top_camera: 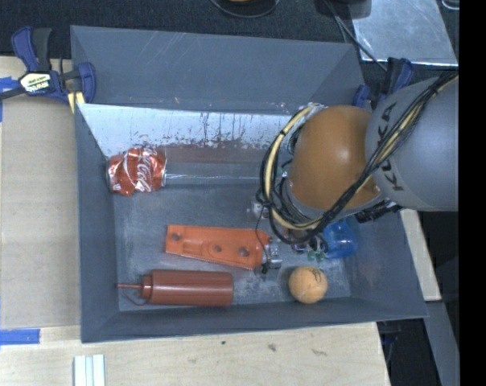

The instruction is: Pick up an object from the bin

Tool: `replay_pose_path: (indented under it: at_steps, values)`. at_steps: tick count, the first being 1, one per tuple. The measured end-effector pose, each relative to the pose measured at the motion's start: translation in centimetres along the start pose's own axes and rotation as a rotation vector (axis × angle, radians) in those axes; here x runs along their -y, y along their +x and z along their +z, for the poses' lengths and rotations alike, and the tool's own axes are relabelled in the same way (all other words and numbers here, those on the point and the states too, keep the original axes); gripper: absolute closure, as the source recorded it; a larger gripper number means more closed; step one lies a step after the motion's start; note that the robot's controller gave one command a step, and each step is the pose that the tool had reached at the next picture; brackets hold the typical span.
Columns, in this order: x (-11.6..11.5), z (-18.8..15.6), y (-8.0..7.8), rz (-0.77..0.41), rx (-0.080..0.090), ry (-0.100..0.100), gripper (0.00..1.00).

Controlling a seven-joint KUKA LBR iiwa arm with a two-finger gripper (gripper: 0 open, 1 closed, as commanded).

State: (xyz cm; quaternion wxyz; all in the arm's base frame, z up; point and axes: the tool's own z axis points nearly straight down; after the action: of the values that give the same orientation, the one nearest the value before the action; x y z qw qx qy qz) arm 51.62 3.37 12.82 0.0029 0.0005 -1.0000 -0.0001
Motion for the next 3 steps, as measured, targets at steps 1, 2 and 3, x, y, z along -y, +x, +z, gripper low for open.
replay_pose_path:
  at_steps: [1, 2, 3]
  values:
    - [0.0, -0.5, -0.2, 0.001, 0.009, 0.000, 0.00]
    - [-0.9, 5.5, -1.5, 0.244, -0.006, -0.001, 1.00]
    - [-0.9, 5.5, -1.5, 0.245, -0.006, -0.001, 1.00]
